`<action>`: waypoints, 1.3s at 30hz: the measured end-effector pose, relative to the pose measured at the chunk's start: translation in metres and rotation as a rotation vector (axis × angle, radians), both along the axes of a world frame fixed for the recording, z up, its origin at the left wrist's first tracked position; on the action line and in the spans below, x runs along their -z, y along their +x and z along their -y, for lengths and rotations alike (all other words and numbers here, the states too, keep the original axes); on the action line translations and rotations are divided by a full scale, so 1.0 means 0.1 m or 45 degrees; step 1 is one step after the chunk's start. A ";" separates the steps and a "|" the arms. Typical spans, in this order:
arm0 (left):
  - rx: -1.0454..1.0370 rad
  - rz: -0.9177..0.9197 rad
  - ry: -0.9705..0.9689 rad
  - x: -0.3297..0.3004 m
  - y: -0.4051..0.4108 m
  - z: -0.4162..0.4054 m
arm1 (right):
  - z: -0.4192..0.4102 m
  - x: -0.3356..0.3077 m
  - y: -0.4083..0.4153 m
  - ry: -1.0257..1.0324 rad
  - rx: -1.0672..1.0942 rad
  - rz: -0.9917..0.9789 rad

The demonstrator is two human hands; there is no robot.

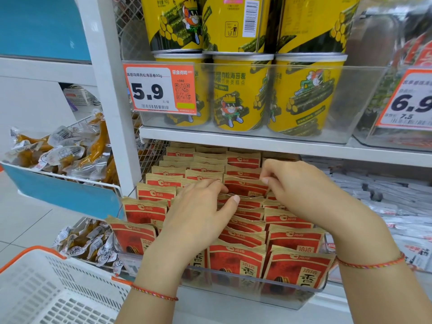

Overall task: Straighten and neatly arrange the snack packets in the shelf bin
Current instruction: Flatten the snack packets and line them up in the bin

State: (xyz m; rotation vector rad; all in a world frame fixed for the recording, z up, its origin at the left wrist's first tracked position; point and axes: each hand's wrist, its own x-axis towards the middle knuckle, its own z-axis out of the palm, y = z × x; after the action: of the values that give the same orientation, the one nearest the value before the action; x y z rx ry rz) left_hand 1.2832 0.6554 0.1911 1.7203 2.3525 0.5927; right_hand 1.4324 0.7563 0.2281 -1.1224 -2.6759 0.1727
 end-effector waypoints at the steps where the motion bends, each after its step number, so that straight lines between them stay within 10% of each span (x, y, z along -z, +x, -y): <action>1: -0.049 0.033 0.053 0.00 0.00 0.00 | 0.02 -0.02 0.02 -0.016 -0.008 -0.003; 30: 0.009 0.382 1.052 -0.15 -0.28 0.25 | -0.23 0.10 0.00 -0.474 -0.021 -0.147; 39: -0.205 0.847 1.460 -0.26 -0.23 0.32 | 0.17 -0.07 -0.09 -0.611 -0.328 -0.784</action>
State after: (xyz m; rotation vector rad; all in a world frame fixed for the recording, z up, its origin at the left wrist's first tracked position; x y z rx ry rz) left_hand 1.2604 0.6231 0.2173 1.1936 1.6807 2.4042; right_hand 1.4233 0.7391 0.2347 -0.6597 -2.2403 1.0616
